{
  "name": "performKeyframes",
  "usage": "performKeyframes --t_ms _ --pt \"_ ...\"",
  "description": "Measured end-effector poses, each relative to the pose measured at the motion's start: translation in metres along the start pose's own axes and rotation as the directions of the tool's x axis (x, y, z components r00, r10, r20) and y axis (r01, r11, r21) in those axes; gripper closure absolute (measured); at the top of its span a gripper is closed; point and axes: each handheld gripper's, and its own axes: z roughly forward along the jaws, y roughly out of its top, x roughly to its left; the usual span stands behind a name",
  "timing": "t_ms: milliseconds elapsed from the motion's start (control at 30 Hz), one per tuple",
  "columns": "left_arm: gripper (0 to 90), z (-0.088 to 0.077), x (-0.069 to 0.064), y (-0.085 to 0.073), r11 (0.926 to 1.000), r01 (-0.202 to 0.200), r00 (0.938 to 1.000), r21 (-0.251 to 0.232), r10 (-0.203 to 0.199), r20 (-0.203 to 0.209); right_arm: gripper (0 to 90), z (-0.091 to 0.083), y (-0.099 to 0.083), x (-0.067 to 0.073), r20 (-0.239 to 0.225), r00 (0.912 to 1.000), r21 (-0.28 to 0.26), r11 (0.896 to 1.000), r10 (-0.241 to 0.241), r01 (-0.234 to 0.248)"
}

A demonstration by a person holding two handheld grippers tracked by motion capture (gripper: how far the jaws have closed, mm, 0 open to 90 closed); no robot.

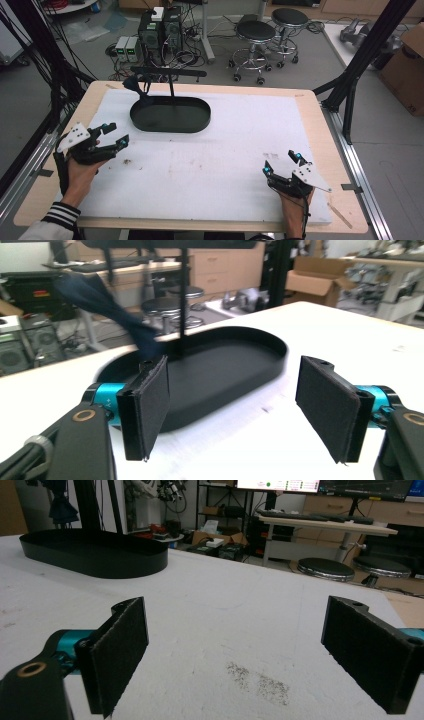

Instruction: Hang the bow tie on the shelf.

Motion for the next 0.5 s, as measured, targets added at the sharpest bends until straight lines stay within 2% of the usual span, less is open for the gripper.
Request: performKeyframes --t_ms 67,167,300,367,433,500 --pt "28.1 -0.007 -0.005 -0.01 0.999 0.037 0.9988 -0.025 -0.037 0.033 10.5 0.0 0.0 -0.001 0.0 1.0 -0.005 1.0 0.001 -0.001" --pt "27.6 -0.015 -0.012 -0.023 0.9977 0.037 0.9984 -0.057 -0.034 0.045 10.5 0.0 0.0 -0.001 -0.002 1.0 -0.006 1.0 0.005 -0.005" --pt "27.8 -0.021 -0.017 -0.038 0.9959 0.032 0.999 -0.085 -0.029 0.033 10.5 0.0 0.0 -0.001 -0.002 1.0 -0.005 1.0 0.004 -0.004" --pt "28.0 -0.023 -0.022 -0.047 0.9956 0.002 0.9999 -0.094 -0.001 0.013 10.5 -0.001 0.0 -0.001 -0.003 1.0 -0.007 1.0 0.01 -0.01" --pt "28.6 -0.025 -0.025 -0.047 0.9922 -0.031 0.9995 -0.121 0.031 0.0 10.5 -0.001 0.0 -0.001 -0.001 1.0 -0.011 1.0 0.001 -0.001" --pt "27.7 -0.023 -0.025 -0.047 0.9929 -0.043 0.999 -0.111 0.044 -0.001 10.5 -0.001 -0.001 -0.001 0.0 1.0 -0.014 1.0 0.0 0.0"
